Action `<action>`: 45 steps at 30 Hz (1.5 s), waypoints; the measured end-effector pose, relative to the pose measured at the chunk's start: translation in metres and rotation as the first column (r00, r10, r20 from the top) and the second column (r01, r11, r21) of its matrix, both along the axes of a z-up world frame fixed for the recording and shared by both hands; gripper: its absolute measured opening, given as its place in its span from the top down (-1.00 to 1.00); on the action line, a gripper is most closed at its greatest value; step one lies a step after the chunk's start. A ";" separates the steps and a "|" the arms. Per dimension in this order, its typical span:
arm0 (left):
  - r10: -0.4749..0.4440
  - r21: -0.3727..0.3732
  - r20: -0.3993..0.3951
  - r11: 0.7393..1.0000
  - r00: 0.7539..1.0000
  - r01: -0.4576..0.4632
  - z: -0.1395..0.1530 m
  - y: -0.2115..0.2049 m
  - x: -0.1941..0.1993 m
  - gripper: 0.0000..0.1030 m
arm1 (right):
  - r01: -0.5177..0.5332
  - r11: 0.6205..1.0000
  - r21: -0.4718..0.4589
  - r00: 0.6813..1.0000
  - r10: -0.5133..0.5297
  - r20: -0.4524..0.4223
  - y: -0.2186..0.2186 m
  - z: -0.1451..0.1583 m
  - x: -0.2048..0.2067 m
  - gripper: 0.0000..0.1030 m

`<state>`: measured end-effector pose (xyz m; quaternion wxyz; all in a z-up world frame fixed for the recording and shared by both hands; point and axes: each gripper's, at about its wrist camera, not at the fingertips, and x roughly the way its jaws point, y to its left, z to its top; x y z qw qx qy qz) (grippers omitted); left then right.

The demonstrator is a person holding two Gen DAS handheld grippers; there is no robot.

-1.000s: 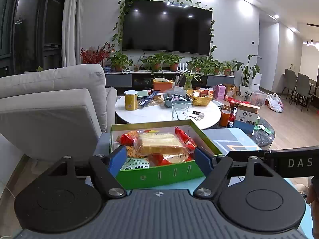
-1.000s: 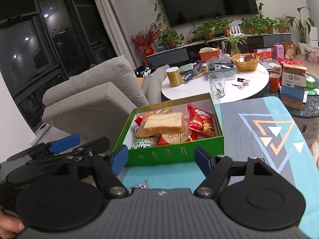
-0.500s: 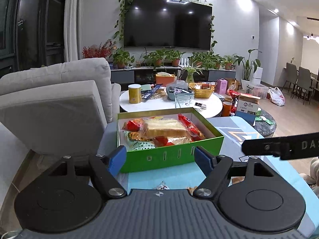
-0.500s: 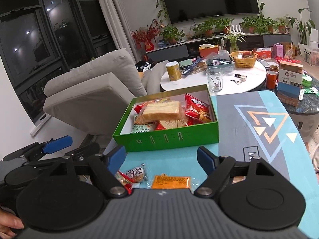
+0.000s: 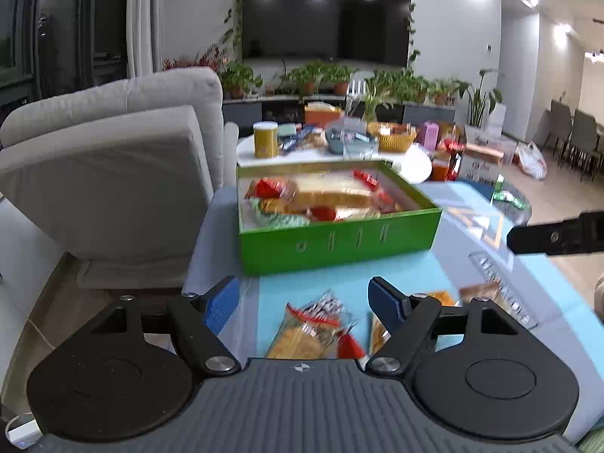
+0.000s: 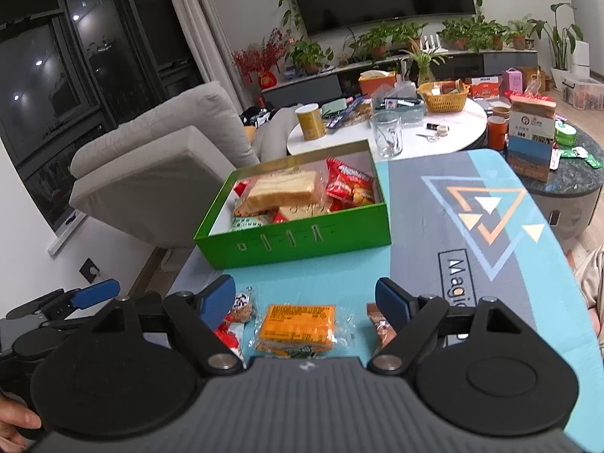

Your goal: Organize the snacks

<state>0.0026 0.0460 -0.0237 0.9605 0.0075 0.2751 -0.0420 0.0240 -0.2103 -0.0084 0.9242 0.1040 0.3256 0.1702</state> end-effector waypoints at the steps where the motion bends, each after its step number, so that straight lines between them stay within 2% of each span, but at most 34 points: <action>1: -0.001 0.009 -0.011 1.000 1.000 0.001 -0.004 0.000 0.000 -0.42 | -0.002 1.000 -0.003 1.000 0.002 -0.004 0.000 -0.001 0.000 0.07; 9: 0.002 0.032 -0.093 0.999 0.996 0.001 -0.030 0.005 0.008 -0.42 | -0.028 0.999 -0.035 0.999 0.027 -0.044 0.009 -0.014 0.005 0.07; 18: -0.032 0.076 -0.172 0.996 0.985 0.046 -0.057 0.007 0.008 -0.42 | -0.047 0.996 -0.072 0.994 0.040 -0.100 0.016 -0.031 0.012 0.06; 27: -0.033 0.119 -0.193 0.991 0.981 0.057 -0.066 0.006 0.017 -0.42 | -0.067 0.992 -0.111 0.989 0.051 -0.136 0.019 -0.044 0.018 0.04; 28: -0.034 0.120 -0.196 0.991 0.980 0.058 -0.067 0.006 0.019 -0.42 | -0.066 0.989 -0.129 0.989 0.048 -0.137 0.019 -0.046 0.018 -0.01; 35: -0.031 0.114 -0.213 0.992 0.976 0.056 -0.073 0.005 0.031 -0.42 | -0.097 0.948 -0.302 0.988 0.056 -0.141 0.030 -0.064 0.022 -0.01; 45: -0.025 0.101 -0.241 0.994 0.970 0.050 -0.081 0.004 0.048 -0.42 | -0.165 0.891 -0.423 0.984 0.120 -0.130 0.050 -0.077 0.035 -0.01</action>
